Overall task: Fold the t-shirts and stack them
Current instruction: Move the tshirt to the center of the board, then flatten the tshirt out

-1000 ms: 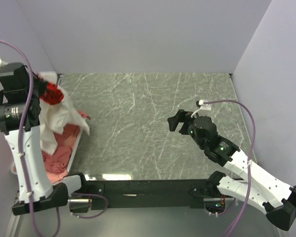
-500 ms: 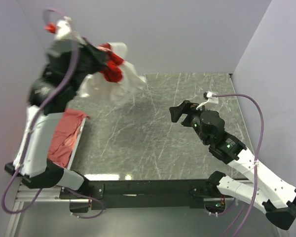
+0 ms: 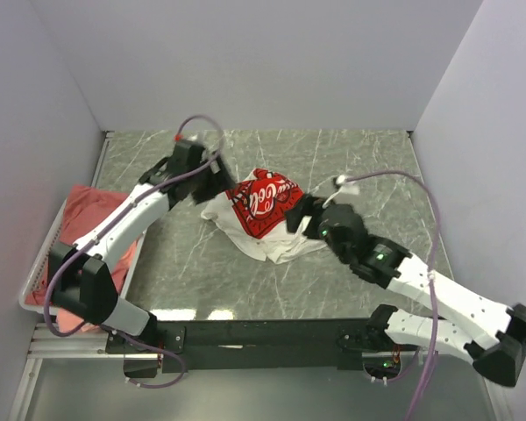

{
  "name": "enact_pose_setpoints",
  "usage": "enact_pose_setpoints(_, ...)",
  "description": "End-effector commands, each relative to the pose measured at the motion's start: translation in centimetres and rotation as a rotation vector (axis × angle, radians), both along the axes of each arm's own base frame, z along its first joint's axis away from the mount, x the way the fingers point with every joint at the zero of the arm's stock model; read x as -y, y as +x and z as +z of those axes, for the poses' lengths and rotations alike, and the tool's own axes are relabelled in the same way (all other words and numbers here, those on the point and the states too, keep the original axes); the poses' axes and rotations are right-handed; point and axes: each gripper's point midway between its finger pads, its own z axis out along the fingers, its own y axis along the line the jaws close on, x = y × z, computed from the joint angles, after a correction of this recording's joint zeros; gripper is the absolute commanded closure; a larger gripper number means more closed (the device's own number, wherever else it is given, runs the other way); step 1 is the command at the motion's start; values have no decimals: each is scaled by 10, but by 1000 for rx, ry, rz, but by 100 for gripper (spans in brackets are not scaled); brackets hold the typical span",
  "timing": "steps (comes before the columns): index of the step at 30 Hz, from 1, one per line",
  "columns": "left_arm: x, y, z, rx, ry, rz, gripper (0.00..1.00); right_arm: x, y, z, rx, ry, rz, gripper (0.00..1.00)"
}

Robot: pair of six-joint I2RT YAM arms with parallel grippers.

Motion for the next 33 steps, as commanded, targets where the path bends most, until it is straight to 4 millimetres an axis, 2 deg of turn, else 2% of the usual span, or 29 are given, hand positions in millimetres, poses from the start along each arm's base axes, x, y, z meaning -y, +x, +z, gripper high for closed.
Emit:
enact_pose_setpoints(1, -41, -9, -6, -2, -163, 95, 20, -25, -23, -44, -98, -21, 20, 12)
enact_pose_setpoints(2, -62, -12, -4, 26, -161, 149, 21, -31, -27, -59, -136, -23, 10, 14)
enact_pose_setpoints(3, -75, -23, -31, -16, -123, 194, 21, -36, -32, -71, -158, -38, 18, 15)
enact_pose_setpoints(5, -88, -31, -42, -24, -113, 250, 23, -49, -40, -99, -215, -60, 35, 19)
enact_pose_setpoints(6, -93, -38, -60, -56, -98, 274, 23, -54, -41, -107, -231, -68, 42, 21)
enact_pose_setpoints(8, -95, -39, -71, -68, -115, 303, 27, -69, -41, -124, -250, -93, 61, 26)
enact_pose_setpoints(9, -95, -42, -83, -90, -116, 304, 29, -77, -37, -122, -248, -92, 65, 27)
enact_pose_setpoints(10, -93, -40, -85, -93, -124, 301, 30, -82, -36, -125, -258, -104, 67, 27)
enact_pose_setpoints(11, -92, -40, -95, -124, -120, 306, 31, -88, -33, -136, -272, -141, 76, 28)
enact_pose_setpoints(13, -89, -35, -104, -155, -115, 296, 35, -101, -29, -134, -267, -143, 99, 30)
enact_pose_setpoints(17, -88, -25, -109, -159, -107, 309, 36, -123, -24, -153, -296, -155, 127, 38)
enact_pose_setpoints(18, -87, -22, -109, -155, -113, 309, 36, -130, -22, -152, -299, -151, 135, 39)
enact_pose_setpoints(19, -86, -20, -113, -170, -115, 309, 35, -132, -21, -164, -317, -179, 134, 39)
enact_pose_setpoints(21, -84, -17, -116, -177, -116, 311, 35, -140, -17, -166, -319, -189, 133, 39)
enact_pose_setpoints(23, -83, -13, -119, -189, -115, 312, 35, -142, -15, -180, -338, -227, 132, 39)
enact_pose_setpoints(24, -82, -12, -119, -190, -114, 314, 34, -145, -12, -178, -333, -232, 126, 39)
enact_pose_setpoints(25, -82, -10, -119, -187, -116, 314, 33, -144, -9, -187, -342, -255, 115, 39)
enact_pose_setpoints(27, -83, -7, -118, -182, -111, 318, 28, -142, -4, -192, -351, -276, 98, 38)
enact_pose_setpoints(31, -85, -4, -119, -184, -91, 321, 27, -131, 6, -211, -379, -314, 61, 35)
enact_pose_setpoints(33, -86, -3, -121, -182, -85, 326, 26, -129, 10, -215, -381, -328, 55, 34)
